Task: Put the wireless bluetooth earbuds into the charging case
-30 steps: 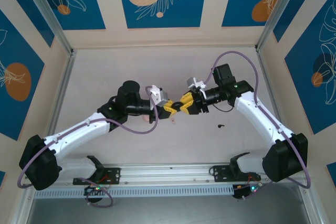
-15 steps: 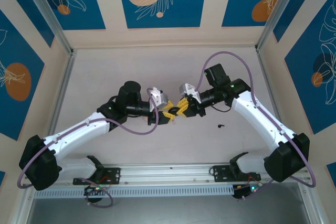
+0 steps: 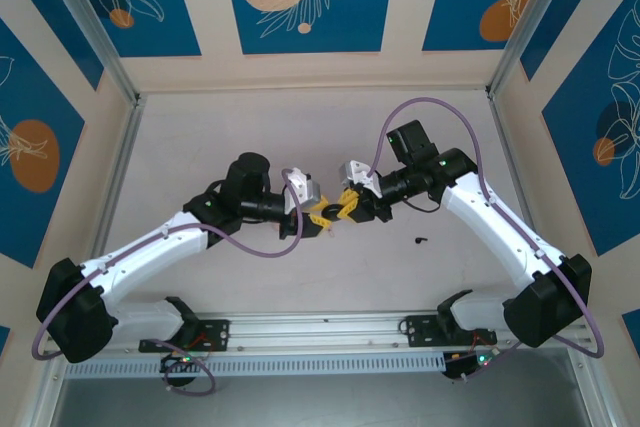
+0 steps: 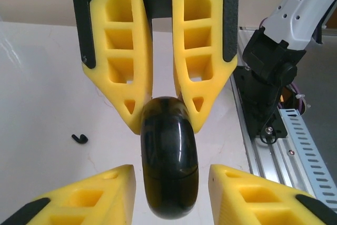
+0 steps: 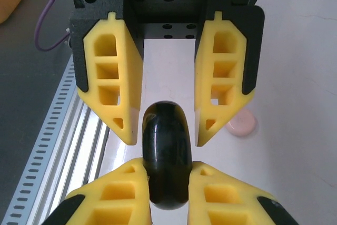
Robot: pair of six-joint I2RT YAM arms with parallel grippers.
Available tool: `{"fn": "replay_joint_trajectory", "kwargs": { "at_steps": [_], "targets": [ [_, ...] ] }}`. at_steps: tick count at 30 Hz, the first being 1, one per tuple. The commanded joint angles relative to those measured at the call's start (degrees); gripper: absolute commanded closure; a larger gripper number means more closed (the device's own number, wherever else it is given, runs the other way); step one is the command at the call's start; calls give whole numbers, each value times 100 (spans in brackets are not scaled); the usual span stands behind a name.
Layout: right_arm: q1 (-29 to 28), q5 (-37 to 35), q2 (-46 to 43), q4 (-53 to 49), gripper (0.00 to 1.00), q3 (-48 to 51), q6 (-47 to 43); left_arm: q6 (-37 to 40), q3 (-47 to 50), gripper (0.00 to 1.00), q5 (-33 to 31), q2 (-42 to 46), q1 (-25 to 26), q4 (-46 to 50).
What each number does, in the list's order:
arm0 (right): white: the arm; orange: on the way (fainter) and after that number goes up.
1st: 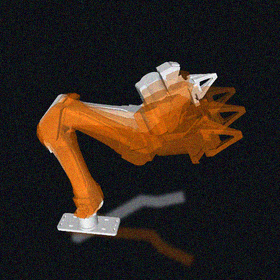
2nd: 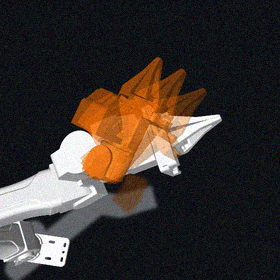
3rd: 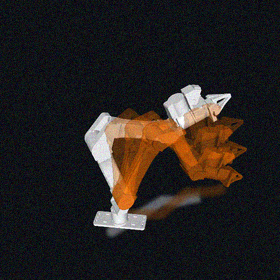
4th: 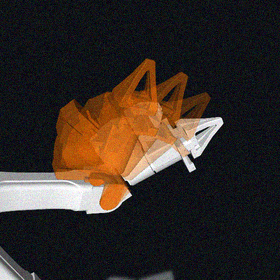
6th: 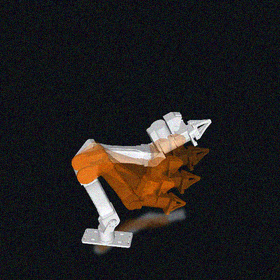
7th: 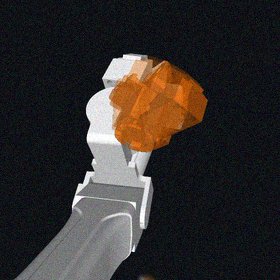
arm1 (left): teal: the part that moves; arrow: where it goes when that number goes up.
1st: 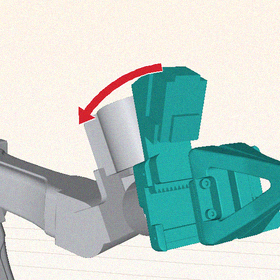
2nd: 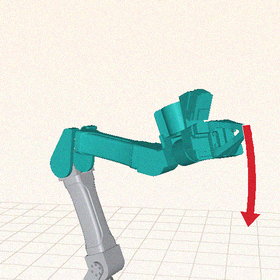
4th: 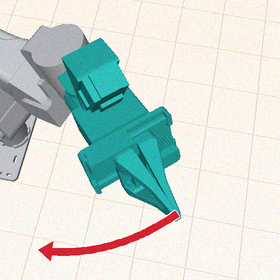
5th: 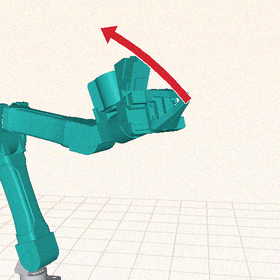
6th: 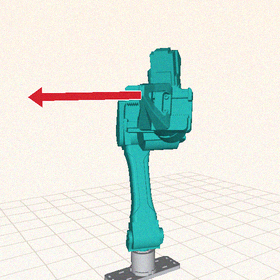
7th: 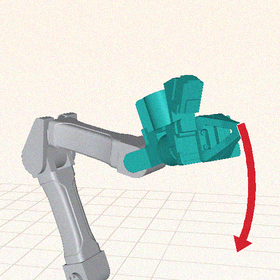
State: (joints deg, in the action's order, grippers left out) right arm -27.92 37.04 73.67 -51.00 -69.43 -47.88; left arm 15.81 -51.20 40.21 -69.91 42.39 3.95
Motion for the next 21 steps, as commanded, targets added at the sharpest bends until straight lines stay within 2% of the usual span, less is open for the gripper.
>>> {"fn": "replay_joint_trajectory", "kwargs": {
  "at_steps": [1,8,9,10,12,14,21],
  "targets": [
    [-38,206,-57,-25,89,-211,-92,106,-206,63,5,-33,6,75],
    [-38,326,-83,-6,88,-195,-43,55,-171,79,-112,-12,13,-2],
    [-30,326,-81,30,82,-186,10,41,-162,80,-109,-2,14,-34],
    [-29,298,-72,106,72,-164,112,21,-155,81,-101,9,10,-64],
    [-7,207,-47,237,61,-141,288,2,-145,82,-45,2,12,-91],
    [60,121,8,368,58,-124,446,-29,-136,82,33,-3,17,-136],
    [554,276,152,878,56,-110,943,-200,-52,82,145,45,20,-373]
  ]
}}
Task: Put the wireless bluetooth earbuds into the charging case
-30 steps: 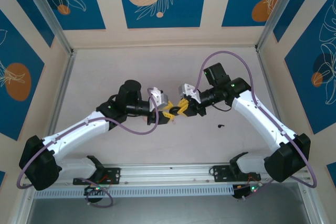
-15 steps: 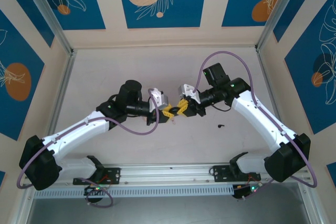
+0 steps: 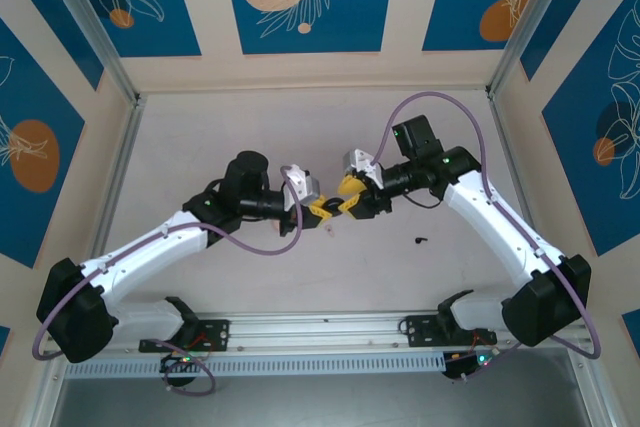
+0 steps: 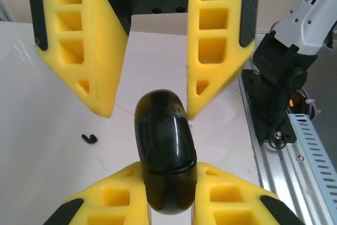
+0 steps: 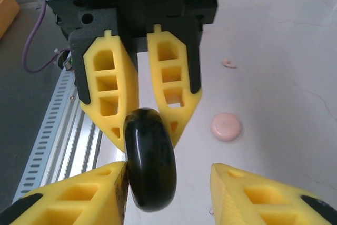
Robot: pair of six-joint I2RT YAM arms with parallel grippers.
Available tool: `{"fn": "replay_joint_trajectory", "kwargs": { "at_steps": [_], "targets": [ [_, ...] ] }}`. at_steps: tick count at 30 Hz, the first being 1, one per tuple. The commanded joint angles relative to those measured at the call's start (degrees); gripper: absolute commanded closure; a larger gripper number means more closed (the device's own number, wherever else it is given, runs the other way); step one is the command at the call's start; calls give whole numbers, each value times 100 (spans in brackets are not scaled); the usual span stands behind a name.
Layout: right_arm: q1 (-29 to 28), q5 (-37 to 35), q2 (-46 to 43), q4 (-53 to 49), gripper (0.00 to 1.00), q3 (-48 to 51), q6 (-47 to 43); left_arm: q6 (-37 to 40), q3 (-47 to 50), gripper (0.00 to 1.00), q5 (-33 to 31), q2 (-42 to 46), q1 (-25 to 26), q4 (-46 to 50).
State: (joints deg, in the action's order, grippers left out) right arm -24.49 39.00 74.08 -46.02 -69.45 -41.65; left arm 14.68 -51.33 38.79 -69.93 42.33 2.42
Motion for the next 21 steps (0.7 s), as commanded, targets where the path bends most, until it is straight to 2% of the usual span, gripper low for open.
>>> {"fn": "replay_joint_trajectory", "kwargs": {
  "at_steps": [1,11,17,21],
  "targets": [
    [301,138,145,405,55,-133,375,-110,-11,82,270,56,27,-257],
    [604,336,319,604,55,-324,1072,-363,312,82,4,109,28,-757],
    [993,590,226,639,53,-432,2110,-541,766,82,-541,44,-30,-1312],
    [1197,373,313,458,53,-537,2900,-732,970,82,-779,-161,-66,-1671]
  ]
}}
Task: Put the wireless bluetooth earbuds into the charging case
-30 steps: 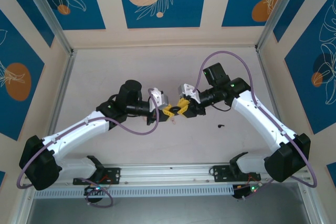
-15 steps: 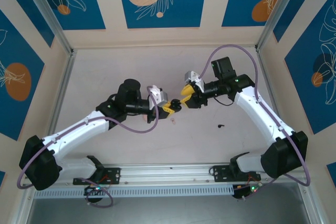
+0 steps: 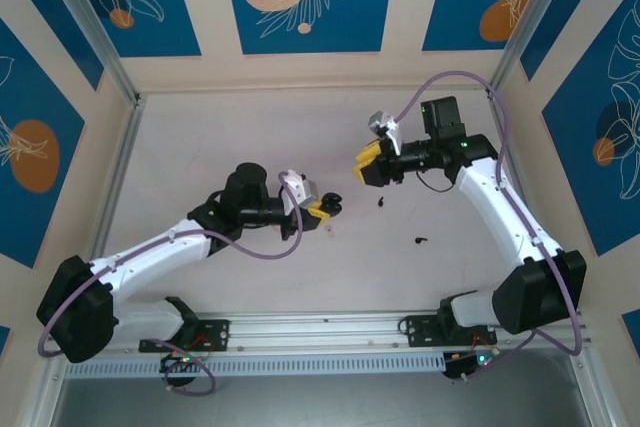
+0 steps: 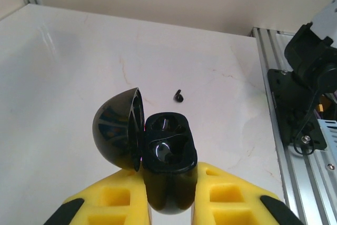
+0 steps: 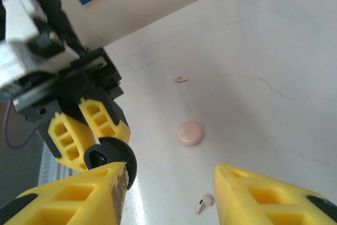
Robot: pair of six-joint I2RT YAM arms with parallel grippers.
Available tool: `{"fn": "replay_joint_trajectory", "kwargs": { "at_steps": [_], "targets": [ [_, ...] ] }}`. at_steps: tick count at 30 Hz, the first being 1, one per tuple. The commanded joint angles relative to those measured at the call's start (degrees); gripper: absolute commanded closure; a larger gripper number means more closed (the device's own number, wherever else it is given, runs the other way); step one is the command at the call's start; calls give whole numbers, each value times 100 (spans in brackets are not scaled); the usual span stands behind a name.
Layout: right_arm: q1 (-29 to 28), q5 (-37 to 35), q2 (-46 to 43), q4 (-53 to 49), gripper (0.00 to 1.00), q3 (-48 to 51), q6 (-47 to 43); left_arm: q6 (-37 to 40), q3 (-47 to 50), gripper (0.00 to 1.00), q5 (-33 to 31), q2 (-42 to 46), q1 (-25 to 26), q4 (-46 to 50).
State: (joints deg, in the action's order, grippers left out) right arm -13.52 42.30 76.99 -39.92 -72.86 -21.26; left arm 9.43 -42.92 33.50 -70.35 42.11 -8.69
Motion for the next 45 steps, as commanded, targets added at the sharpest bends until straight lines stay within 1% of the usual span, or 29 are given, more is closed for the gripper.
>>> {"fn": "replay_joint_trajectory", "kwargs": {
  "at_steps": [1,4,5,9,14,16,21,24,30,34,45],
  "targets": [
    [128,-117,76,-214,53,-216,1091,-252,181,82,-302,-164,-58,-660],
    [149,-912,317,-494,54,-323,1804,-355,300,82,-484,-324,-93,-883],
    [158,-1289,493,-698,56,-432,2137,-366,306,82,-531,-371,-99,-899],
    [208,-2446,1221,-1392,56,-791,3128,-387,315,82,-717,-508,-116,-889],
    [219,-3272,2060,-1683,56,-1123,3233,-479,316,83,-722,-644,-141,-962],
    [241,-3258,2474,-1768,56,-1347,3169,-504,302,82,-687,-698,-147,-978],
    [230,-2889,3372,-1650,56,-1703,2877,-530,291,83,-713,-735,-176,-940],
    [218,-2894,3857,-1624,56,-1999,2753,-513,273,83,-713,-735,-200,-870],
    [209,-2854,4480,-1668,56,-2347,2603,-477,224,83,-796,-700,-219,-675],
    [198,-2725,4653,-1647,56,-2266,2554,-447,192,82,-811,-741,-225,-579],
    [210,-2995,4477,-1663,56,-1669,2466,-425,159,82,-825,-726,-221,-468]
  ]
}}
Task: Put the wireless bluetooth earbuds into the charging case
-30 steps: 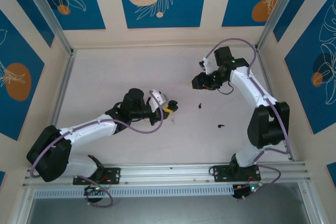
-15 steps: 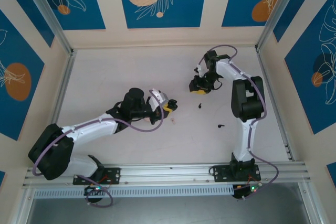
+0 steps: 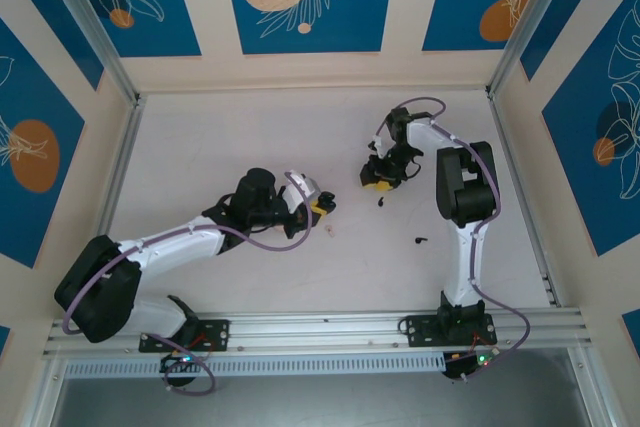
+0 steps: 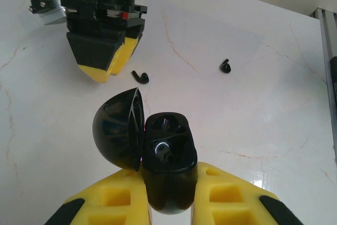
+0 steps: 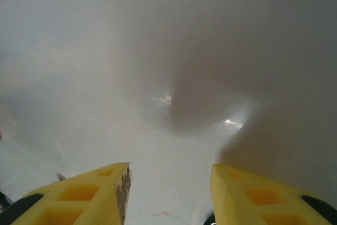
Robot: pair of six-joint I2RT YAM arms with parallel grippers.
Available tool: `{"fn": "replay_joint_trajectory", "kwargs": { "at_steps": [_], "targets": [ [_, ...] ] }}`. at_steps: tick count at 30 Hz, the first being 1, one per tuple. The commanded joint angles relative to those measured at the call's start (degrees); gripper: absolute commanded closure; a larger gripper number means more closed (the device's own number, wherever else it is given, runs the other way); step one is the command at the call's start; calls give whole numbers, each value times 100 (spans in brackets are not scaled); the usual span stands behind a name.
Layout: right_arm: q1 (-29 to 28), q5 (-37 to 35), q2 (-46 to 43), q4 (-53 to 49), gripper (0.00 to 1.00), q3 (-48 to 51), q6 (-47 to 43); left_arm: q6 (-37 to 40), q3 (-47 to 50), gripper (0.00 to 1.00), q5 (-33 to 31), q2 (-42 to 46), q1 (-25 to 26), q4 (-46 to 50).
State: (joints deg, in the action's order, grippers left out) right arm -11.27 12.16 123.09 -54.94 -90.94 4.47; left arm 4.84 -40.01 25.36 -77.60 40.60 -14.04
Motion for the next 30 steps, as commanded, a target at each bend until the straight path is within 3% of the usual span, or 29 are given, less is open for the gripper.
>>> {"fn": "replay_joint_trajectory", "kwargs": {
  "at_steps": [1,23,30],
  "targets": [
    [-20,3,-159,-181,56,170,-112,34,-123,82,-24,8,-75,82],
    [-175,-208,-918,-748,56,797,-8,9,-32,82,-79,202,-76,147],
    [-107,-563,-1012,-355,50,467,-222,13,-28,82,-94,226,-76,161]
  ]
}}
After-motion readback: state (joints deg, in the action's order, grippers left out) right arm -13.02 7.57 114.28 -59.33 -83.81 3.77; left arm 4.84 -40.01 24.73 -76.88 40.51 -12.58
